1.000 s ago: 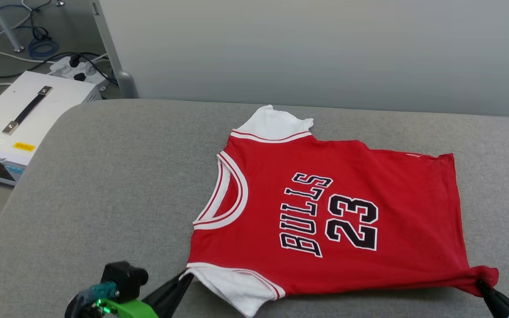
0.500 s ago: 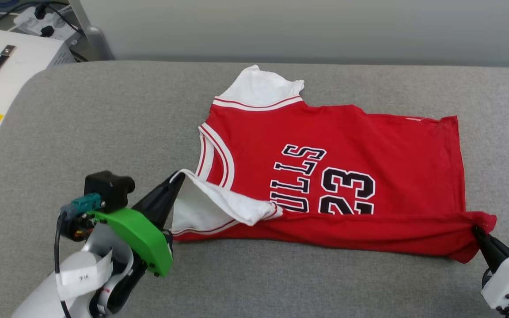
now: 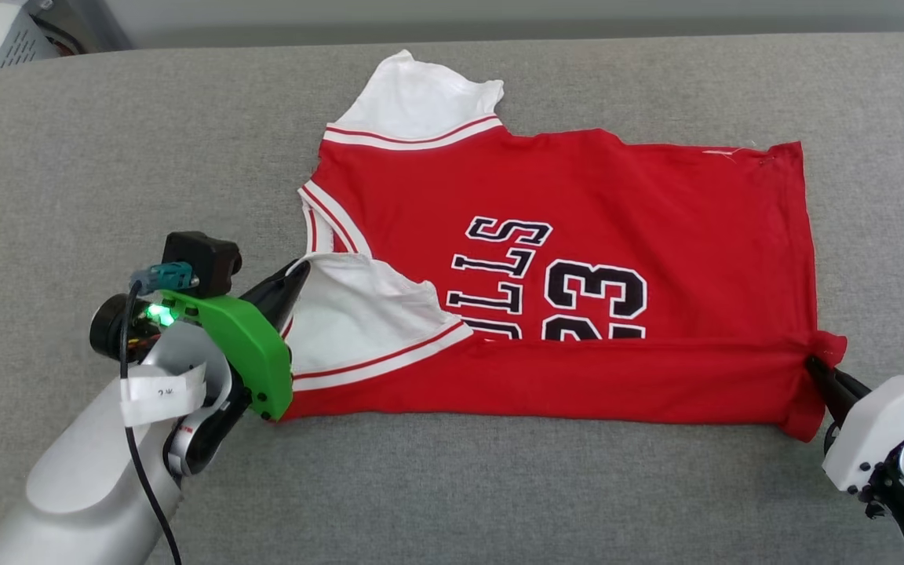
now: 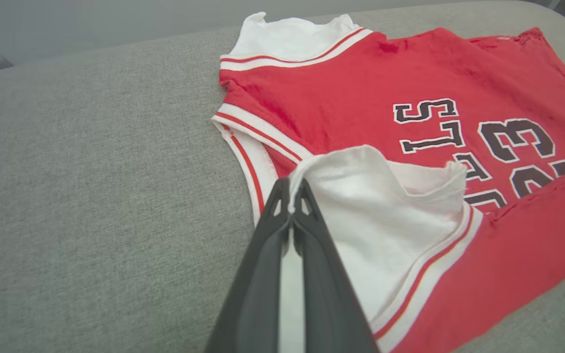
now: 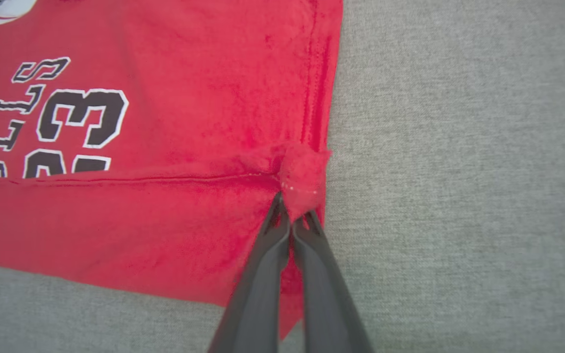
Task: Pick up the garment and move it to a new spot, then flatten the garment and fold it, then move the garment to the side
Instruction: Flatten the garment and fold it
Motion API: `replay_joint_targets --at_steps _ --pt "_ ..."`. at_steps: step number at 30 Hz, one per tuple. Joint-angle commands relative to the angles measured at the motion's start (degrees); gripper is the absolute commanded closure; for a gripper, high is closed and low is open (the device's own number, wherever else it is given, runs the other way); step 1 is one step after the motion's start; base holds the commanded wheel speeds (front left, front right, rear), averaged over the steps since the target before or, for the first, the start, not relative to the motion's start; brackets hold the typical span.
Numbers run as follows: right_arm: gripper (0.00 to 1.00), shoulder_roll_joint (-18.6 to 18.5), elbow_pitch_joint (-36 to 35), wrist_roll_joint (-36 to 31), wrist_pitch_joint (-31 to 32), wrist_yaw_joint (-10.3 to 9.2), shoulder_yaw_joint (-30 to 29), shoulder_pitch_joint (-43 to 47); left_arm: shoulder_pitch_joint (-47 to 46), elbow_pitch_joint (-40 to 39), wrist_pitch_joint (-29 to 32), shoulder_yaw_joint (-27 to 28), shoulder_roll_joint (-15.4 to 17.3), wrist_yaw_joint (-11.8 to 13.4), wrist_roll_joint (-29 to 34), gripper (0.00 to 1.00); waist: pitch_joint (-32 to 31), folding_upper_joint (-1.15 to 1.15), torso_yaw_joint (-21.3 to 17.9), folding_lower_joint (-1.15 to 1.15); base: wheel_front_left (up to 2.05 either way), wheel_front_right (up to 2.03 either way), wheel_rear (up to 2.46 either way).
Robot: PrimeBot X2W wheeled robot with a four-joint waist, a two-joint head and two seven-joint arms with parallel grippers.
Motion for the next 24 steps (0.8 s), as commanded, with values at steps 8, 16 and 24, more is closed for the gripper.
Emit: replay_joint_targets --at_steps 8,16,24 --pt "0.0 0.74 3.72 -1.71 -1.38 -0.04 -0.25 -3.57 -3.93 8.69 -3.13 -0.97 -3.02 -0.91 1.21 0.0 0.2 0.0 -0.25 -0.01 0.0 0.0 0.0" --pt "0.0 -0.04 2.36 -3.05 -3.96 -0.04 -0.43 -2.65 -2.92 12.36 -9.24 1.32 -5.42 -0.42 -0.85 0.0 -3.44 0.0 0.94 -0.01 0.0 0.0 0.0" --pt "0.0 0.77 -3.9 -6.33 -5.29 -0.04 -1.49 0.68 3.53 7.7 -12.83 4.74 -5.41 2.79 -4.42 0.0 -6.57 0.0 1.65 -0.01 0.0 0.0 0.0"
